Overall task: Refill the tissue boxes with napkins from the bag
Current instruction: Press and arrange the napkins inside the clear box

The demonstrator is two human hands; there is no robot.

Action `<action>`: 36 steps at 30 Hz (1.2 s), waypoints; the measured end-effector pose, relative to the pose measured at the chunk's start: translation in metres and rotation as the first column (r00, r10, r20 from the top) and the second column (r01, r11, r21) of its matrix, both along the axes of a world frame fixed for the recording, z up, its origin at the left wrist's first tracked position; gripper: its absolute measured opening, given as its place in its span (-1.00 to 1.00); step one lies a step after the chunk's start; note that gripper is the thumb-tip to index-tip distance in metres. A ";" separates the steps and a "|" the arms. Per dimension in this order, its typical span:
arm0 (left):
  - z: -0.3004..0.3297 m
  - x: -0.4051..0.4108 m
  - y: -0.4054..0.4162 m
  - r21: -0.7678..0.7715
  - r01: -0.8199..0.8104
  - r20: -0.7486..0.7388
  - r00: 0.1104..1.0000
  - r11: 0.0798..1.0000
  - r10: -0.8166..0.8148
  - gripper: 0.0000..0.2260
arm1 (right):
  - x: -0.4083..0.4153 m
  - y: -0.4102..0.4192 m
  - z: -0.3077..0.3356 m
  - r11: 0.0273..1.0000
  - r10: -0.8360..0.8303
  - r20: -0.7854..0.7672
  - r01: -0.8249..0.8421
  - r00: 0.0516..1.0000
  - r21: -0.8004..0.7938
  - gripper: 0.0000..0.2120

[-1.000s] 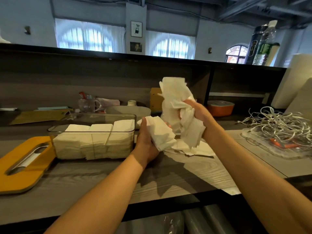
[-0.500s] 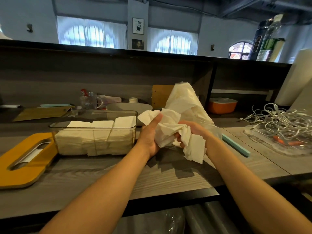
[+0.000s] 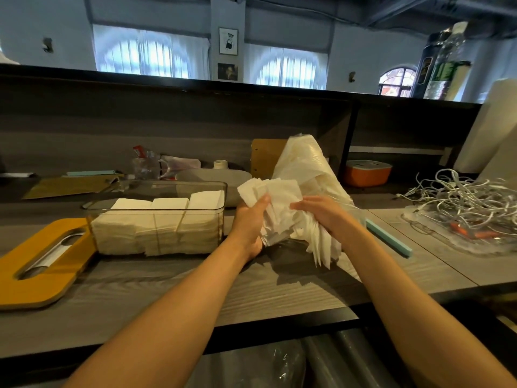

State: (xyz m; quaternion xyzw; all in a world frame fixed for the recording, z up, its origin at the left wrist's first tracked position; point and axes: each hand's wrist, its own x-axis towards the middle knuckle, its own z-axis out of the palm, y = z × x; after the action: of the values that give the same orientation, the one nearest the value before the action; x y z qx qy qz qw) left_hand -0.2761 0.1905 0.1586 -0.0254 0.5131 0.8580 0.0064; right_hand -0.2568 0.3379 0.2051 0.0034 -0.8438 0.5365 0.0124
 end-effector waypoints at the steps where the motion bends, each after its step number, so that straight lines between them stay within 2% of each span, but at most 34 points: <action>1: 0.002 0.001 -0.001 0.059 0.031 0.034 0.999 0.998 -0.033 -0.70 | 0.000 0.001 0.000 0.998 -0.035 0.000 0.035 0.999 -0.052 -0.89; 3: 0.003 0.000 -0.004 0.185 0.084 0.089 0.991 0.979 -0.101 -0.64 | -0.002 0.006 -0.001 0.967 -0.113 -0.011 0.107 0.994 -0.232 -0.88; 5: 0.004 0.001 -0.006 0.242 0.101 0.127 0.983 0.965 -0.134 -0.59 | -0.005 0.014 -0.001 0.878 -0.142 0.024 0.137 0.990 -0.458 -0.70; 6: 0.004 0.001 -0.008 0.255 0.108 0.147 0.978 0.961 -0.149 -0.57 | -0.006 0.017 0.001 0.824 -0.099 0.029 0.099 0.995 -0.558 -0.62; 9: 0.009 0.007 -0.010 0.285 0.175 0.167 0.959 0.942 -0.228 -0.51 | -0.009 0.023 -0.001 0.723 0.078 -0.067 -0.103 0.995 -0.683 -0.40; 10: 0.010 0.008 -0.009 0.293 0.201 0.153 0.955 0.935 -0.253 -0.47 | -0.009 0.024 0.000 0.653 0.133 -0.090 -0.156 0.987 -0.741 -0.38; 12: 0.011 0.008 -0.006 0.270 0.214 0.142 0.955 0.939 -0.259 -0.36 | -0.010 0.026 0.002 0.459 0.274 -0.180 -0.293 0.945 -0.839 -0.57; 13: 0.011 0.008 -0.004 0.255 0.222 0.132 0.956 0.941 -0.261 -0.30 | -0.009 0.022 0.006 0.490 0.273 -0.183 -0.300 0.945 -0.819 -0.74; 14: 0.010 0.009 -0.003 0.241 0.236 0.111 0.957 0.941 -0.269 -0.26 | -0.006 0.013 0.012 0.615 0.226 -0.144 -0.256 0.963 -0.746 -0.93; 15: 0.010 0.011 -0.003 0.219 0.261 0.083 0.955 0.940 -0.285 -0.23 | -0.006 0.006 0.016 0.796 0.113 -0.099 -0.150 0.989 -0.587 -0.91; 16: 0.009 0.013 -0.003 0.183 0.287 0.051 0.952 0.940 -0.301 -0.21 | -0.008 -0.001 0.014 0.916 -0.027 -0.089 -0.011 0.996 -0.402 -0.85; 18: 0.008 0.016 -0.003 0.117 0.320 -0.005 0.947 0.940 -0.321 -0.20 | -0.013 -0.006 0.008 0.989 -0.052 -0.030 0.048 0.998 -0.137 -0.85; 19: 0.008 0.017 -0.003 0.097 0.324 -0.017 0.946 0.941 -0.324 -0.20 | -0.015 -0.005 0.004 0.997 -0.031 0.026 0.032 0.999 -0.074 -0.72; 21: 0.008 0.017 -0.002 0.066 0.327 -0.034 0.945 0.943 -0.326 -0.20 | -0.014 -0.002 -0.003 0.994 -0.019 0.094 0.029 0.995 -0.109 -0.58; 23: 0.007 0.017 -0.001 0.046 0.327 -0.042 0.945 0.944 -0.325 -0.31 | -0.014 0.001 -0.004 0.997 -0.010 0.065 0.015 0.998 -0.081 -0.60; 26: 0.006 0.015 0.000 0.043 0.309 -0.006 0.951 0.950 -0.309 -0.65 | -0.016 -0.003 -0.007 0.999 0.012 -0.014 -0.013 1.000 -0.052 -0.64; 29: 0.002 0.009 0.002 -0.052 0.277 0.002 0.961 0.959 -0.278 -0.72 | -0.011 -0.005 -0.010 0.991 0.133 -0.085 -0.132 0.987 0.014 -0.81; 31: 0.000 0.007 0.004 -0.050 0.257 0.031 0.966 0.965 -0.255 -0.72 | -0.012 -0.005 -0.013 0.991 0.121 -0.111 -0.115 0.986 0.063 -0.86; 34: 0.004 0.007 -0.001 0.112 0.189 0.082 0.977 0.976 -0.198 -0.74 | -0.015 0.003 -0.009 0.996 -0.063 -0.113 0.056 0.992 -0.067 -0.84; 36: 0.005 0.006 -0.005 0.145 0.154 0.091 0.982 0.977 -0.168 -0.76 | -0.015 0.012 -0.004 0.932 -0.169 -0.023 0.152 0.985 -0.330 -0.83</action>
State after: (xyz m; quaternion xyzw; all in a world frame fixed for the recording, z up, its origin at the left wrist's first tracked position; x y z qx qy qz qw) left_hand -0.2699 0.1851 0.1640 -0.0273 0.4523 0.8853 0.1041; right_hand -0.2715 0.3504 0.2014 -0.0540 -0.7401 0.6658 0.0782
